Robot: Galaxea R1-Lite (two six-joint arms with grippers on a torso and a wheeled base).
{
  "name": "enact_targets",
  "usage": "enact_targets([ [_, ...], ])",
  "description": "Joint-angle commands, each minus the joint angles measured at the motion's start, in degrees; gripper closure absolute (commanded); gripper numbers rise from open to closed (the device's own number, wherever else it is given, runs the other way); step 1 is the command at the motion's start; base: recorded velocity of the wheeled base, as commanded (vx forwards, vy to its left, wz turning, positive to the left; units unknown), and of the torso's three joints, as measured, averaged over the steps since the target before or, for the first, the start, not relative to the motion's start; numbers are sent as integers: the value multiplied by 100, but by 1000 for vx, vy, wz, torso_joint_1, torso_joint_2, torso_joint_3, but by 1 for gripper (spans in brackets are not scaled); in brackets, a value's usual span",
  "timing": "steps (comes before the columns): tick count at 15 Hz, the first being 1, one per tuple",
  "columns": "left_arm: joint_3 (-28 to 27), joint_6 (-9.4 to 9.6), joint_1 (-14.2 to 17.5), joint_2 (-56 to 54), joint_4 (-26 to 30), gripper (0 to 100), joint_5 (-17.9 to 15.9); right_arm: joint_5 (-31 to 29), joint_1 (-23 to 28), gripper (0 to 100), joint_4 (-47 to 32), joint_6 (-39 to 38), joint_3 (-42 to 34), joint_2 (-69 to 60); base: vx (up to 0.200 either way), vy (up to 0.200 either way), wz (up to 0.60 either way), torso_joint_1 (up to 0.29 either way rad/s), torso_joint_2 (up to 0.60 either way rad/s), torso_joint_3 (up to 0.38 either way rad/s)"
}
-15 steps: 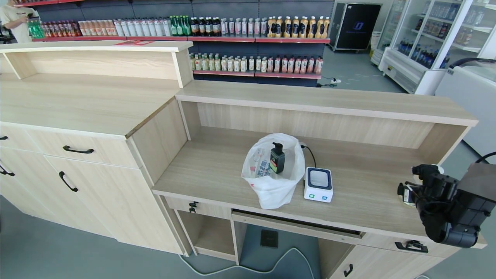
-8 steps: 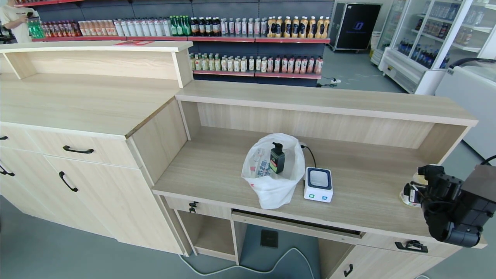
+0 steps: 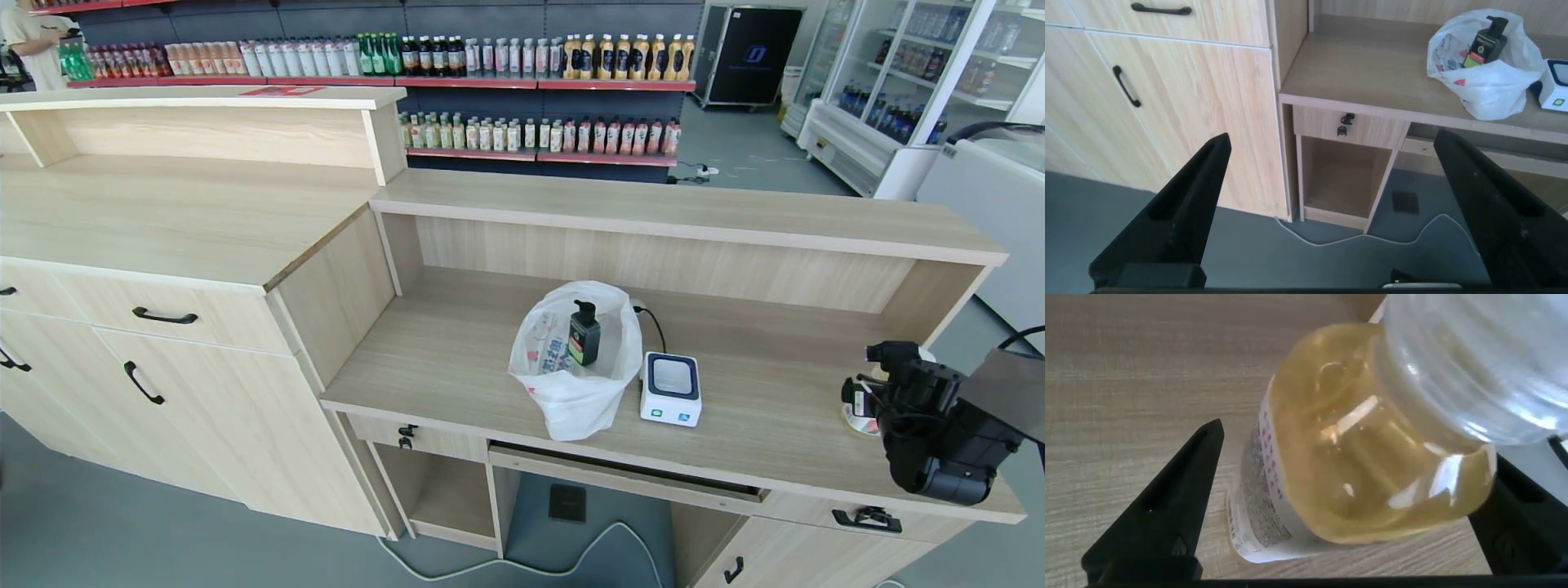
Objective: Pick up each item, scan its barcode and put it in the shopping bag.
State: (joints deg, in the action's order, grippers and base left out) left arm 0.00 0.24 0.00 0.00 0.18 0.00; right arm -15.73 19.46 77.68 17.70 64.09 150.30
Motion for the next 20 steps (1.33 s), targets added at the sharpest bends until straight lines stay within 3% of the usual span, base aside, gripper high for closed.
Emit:
enact_targets([
  [1,0,2,0,0,-1,0,0,122,6,0,2,102,130,184,0,0,0,0,0,0],
  [5,0,2,0,0,-1,0,0,201,93,0,10,225,421,404,0,0,0,0,0,0],
  [6,0,2,0,0,-1,0,0,254,120,100,2,225,508,439,0,0,0,0,0,0],
  [9,0,2,0,0,-1,0,0,623,129,100,-69,234,579,474,0,0,0,0,0,0],
  [14,0,-7,0,0,-1,0,0,641,102,100,-95,462,719,474,0,0,0,0,0,0],
  [17,0,2,0,0,-1,0,0,922,67,100,-271,234,711,-88,0,0,0,0,0,0],
  [19,0,2,0,0,-1,0,0,1309,-126,100,-1774,-812,544,-1521,0,0,0,0,0,0],
  [20,0,2,0,0,-1,0,0,1827,-223,100,-3171,-1445,526,-2549,0,0,0,0,0,0],
])
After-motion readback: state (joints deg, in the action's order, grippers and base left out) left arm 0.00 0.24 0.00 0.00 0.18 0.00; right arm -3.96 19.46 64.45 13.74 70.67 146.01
